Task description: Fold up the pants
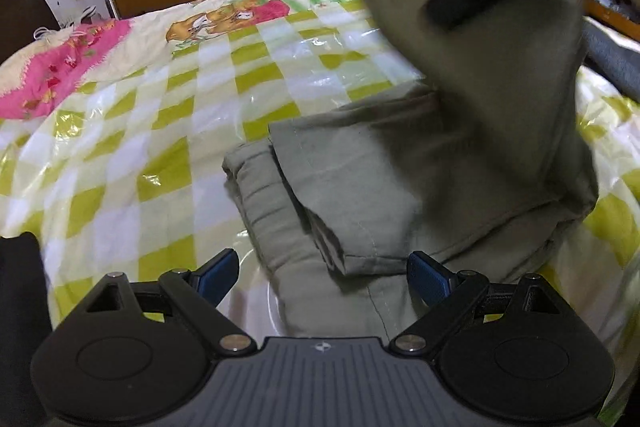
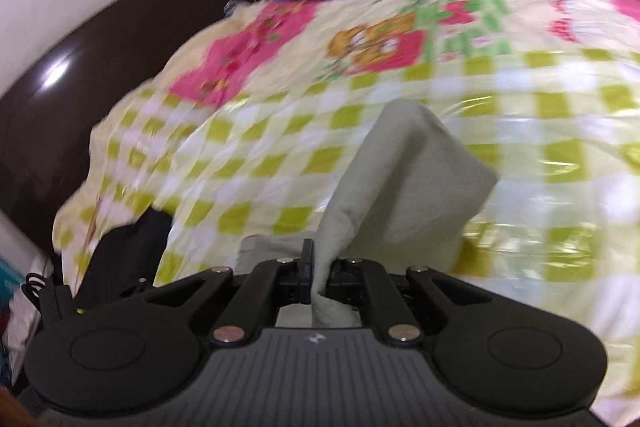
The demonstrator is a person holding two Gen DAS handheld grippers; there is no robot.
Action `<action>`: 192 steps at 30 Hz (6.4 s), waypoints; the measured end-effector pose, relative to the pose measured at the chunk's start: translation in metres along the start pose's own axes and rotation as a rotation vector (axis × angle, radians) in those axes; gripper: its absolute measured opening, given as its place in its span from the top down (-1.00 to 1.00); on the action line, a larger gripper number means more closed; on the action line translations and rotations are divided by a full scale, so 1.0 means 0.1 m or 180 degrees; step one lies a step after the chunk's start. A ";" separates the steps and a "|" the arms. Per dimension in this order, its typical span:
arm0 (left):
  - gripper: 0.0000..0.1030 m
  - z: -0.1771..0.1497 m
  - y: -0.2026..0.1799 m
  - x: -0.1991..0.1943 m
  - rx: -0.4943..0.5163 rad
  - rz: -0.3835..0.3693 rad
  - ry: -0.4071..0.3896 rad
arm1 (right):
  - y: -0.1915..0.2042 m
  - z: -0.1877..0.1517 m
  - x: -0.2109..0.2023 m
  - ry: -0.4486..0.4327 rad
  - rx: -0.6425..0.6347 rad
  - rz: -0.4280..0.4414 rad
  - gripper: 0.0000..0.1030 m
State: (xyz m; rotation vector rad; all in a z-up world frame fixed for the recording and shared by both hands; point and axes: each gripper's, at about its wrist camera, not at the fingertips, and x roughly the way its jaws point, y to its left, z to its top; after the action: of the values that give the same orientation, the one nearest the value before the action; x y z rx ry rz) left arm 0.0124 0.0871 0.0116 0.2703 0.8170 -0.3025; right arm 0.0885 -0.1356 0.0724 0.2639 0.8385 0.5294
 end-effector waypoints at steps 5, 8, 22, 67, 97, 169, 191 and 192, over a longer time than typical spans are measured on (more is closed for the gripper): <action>-0.98 -0.04 0.04 0.05 -0.0105 -0.0163 0.0091 | 0.43 -0.08 0.54 0.0373 -0.0281 0.0029 0.93; -0.89 -0.04 0.05 0.10 -0.0131 -0.0229 0.0142 | 0.65 -0.18 0.77 0.0546 -0.0516 -0.0012 0.93; -0.71 -0.05 0.02 0.08 -0.0098 -0.0276 0.0125 | 0.94 -0.33 1.05 0.0789 -0.0579 -0.0078 0.90; -0.90 -0.03 0.22 0.01 -0.0398 -0.0240 0.0124 | 0.67 0.10 1.85 0.0674 -0.0511 0.0113 0.35; -0.94 0.12 0.27 0.14 -0.0438 -0.0069 0.0133 | -0.61 -1.01 0.30 0.0787 0.0529 0.0223 0.16; -0.87 1.30 -0.15 0.85 -0.0149 0.0414 -0.0083 | -0.29 -1.20 0.09 0.0082 0.0097 0.0227 0.51; -1.00 0.94 -0.20 0.68 -0.0434 0.0505 -0.0011 | -0.42 -1.33 -0.08 -0.0379 0.0342 -0.0043 0.47; -1.00 0.88 -0.21 0.64 -0.0486 0.0480 -0.0008 | -0.42 -1.36 -0.12 -0.0392 0.0388 -0.0077 0.47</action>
State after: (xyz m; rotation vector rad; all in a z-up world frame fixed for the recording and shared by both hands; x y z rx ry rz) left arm 0.1046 0.0266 0.0192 0.1871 0.8080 -0.0982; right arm -0.0072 -0.1751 -0.0259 0.3938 0.7541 0.4356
